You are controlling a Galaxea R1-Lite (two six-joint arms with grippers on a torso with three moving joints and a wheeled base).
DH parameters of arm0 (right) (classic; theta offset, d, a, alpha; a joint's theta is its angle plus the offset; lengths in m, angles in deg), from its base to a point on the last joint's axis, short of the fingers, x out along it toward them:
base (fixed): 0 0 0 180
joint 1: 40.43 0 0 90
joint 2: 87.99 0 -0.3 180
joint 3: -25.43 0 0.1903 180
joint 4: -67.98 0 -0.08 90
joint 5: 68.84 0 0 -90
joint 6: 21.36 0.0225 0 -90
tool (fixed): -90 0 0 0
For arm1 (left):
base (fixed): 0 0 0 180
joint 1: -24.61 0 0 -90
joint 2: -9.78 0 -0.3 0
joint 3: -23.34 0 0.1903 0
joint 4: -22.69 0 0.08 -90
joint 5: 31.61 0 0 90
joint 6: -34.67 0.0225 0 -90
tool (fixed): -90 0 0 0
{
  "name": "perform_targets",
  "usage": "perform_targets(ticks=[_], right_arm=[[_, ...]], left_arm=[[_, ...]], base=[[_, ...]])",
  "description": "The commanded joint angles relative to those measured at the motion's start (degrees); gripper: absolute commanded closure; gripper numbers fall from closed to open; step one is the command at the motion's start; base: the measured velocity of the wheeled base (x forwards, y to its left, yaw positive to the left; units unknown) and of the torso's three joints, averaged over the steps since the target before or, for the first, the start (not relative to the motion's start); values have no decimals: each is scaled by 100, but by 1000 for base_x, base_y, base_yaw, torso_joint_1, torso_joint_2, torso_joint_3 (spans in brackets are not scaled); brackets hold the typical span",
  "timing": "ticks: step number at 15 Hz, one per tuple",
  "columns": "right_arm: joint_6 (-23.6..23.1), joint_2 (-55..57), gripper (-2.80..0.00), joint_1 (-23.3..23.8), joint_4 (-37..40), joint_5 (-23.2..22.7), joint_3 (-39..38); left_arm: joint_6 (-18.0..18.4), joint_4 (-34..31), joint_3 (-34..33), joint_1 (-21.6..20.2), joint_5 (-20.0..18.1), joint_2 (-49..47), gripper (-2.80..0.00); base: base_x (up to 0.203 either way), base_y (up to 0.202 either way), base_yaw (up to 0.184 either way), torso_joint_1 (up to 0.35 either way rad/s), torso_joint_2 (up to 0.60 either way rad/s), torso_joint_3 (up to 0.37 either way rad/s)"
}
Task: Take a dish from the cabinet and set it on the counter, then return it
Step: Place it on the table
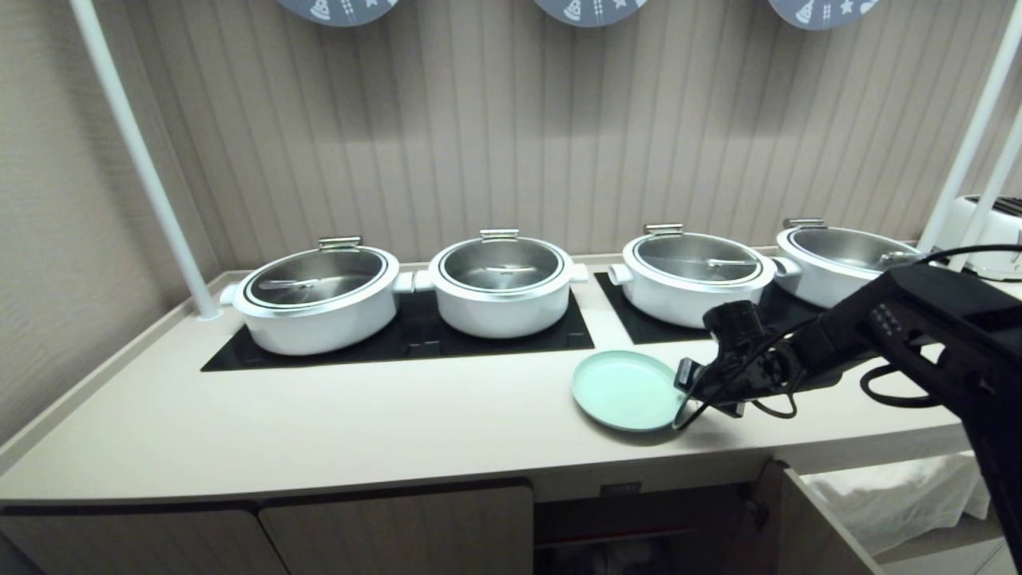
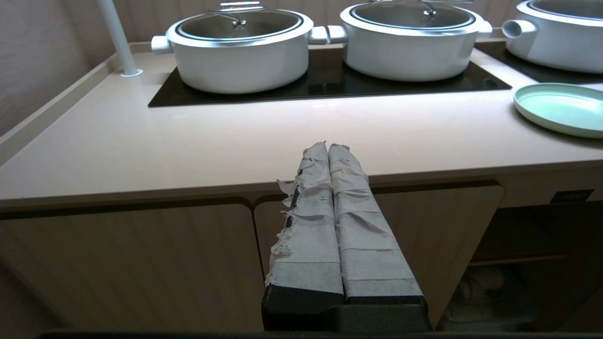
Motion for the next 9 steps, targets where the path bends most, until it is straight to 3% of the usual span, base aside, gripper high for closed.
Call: perform_targets(ticks=[1, 9], right_arm=[[19, 17, 0, -4, 0, 16, 55], [19, 17, 0, -13, 9, 33, 90]], left_arm=[[0, 1, 0, -5, 0, 2, 0], [0, 1, 0, 3, 0, 2, 0]], base=[[0, 0, 0, 0, 0, 0], [0, 0, 0, 0, 0, 0]])
